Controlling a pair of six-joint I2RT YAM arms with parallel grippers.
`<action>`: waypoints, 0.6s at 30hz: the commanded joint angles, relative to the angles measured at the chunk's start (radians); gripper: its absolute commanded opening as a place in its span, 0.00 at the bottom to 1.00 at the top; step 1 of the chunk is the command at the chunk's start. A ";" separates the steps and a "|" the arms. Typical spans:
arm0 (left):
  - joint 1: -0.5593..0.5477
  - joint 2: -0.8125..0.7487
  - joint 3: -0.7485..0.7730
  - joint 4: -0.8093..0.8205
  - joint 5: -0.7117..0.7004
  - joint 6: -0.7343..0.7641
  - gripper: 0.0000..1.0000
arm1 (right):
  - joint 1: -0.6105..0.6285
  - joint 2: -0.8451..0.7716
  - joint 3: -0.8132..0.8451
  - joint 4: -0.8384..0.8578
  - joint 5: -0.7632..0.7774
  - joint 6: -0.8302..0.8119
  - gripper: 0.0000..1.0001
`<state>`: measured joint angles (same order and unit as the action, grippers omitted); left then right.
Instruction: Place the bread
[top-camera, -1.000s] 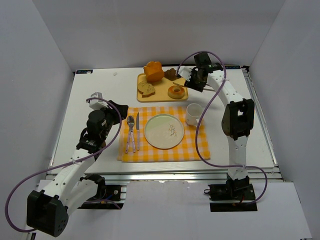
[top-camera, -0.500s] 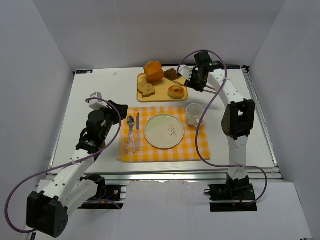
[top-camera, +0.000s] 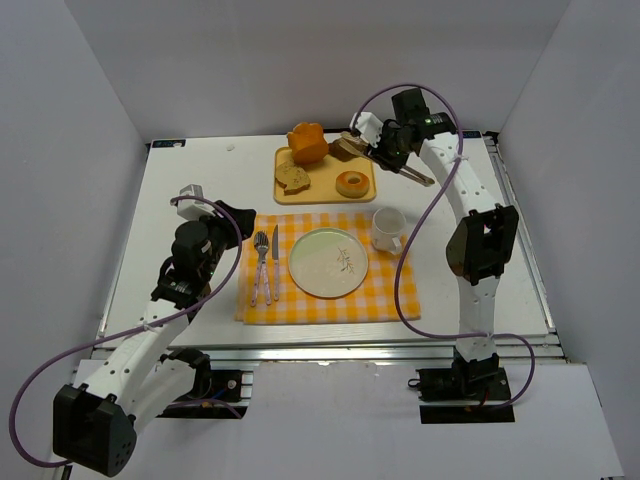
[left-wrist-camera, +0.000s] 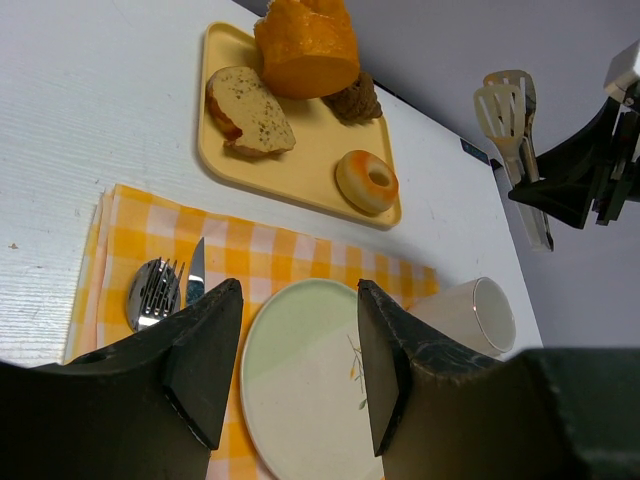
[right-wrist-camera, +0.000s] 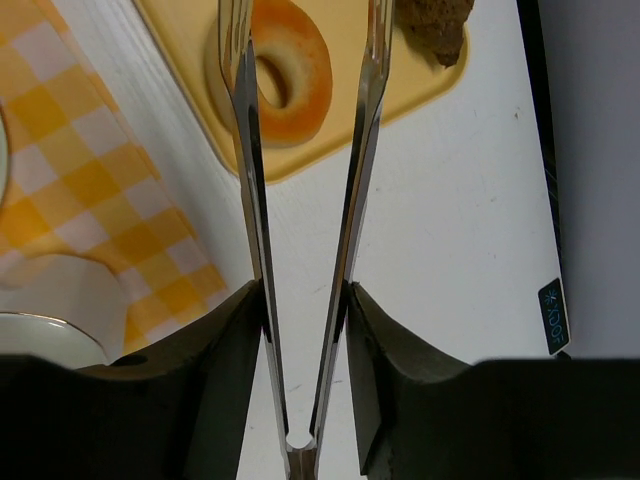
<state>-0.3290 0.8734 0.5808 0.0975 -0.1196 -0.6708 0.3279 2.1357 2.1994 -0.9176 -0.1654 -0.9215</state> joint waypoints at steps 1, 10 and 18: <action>0.007 -0.016 0.021 0.001 0.003 0.002 0.59 | 0.005 -0.065 0.036 0.035 -0.066 0.046 0.43; 0.007 -0.005 0.017 0.037 0.046 -0.010 0.60 | -0.024 -0.103 0.036 0.117 -0.143 0.205 0.36; 0.005 0.103 0.008 0.266 0.227 -0.084 0.50 | -0.076 -0.152 0.103 0.212 -0.350 0.541 0.27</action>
<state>-0.3283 0.9382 0.5808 0.2268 0.0067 -0.7086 0.2657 2.0735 2.2459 -0.8043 -0.3904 -0.5610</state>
